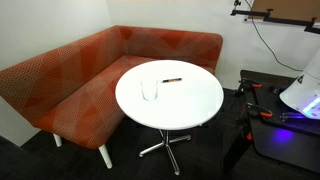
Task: Put the pen in the cup
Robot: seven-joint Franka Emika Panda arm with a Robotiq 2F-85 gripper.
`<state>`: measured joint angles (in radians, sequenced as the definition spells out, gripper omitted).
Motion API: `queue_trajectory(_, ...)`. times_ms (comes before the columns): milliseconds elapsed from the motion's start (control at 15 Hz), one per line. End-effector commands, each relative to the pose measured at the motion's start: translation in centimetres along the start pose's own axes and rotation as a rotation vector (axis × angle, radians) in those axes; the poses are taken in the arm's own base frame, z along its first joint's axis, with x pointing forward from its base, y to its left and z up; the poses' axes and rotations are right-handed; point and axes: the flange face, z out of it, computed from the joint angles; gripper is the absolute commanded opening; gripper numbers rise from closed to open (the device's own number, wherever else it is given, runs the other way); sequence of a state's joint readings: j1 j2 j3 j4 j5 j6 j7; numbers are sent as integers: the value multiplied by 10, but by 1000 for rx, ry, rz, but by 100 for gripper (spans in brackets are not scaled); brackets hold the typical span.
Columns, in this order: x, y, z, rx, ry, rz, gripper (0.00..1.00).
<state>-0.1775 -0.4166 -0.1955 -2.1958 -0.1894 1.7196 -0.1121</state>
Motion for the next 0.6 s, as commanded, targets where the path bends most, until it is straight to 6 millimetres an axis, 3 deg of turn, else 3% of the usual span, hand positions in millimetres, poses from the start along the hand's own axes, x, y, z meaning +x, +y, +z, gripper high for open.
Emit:
queue_trajectory(0,23,-15,4,-66,66,-41,100)
queue_trajectory(533,76,-65,26,-96,234,-190,100)
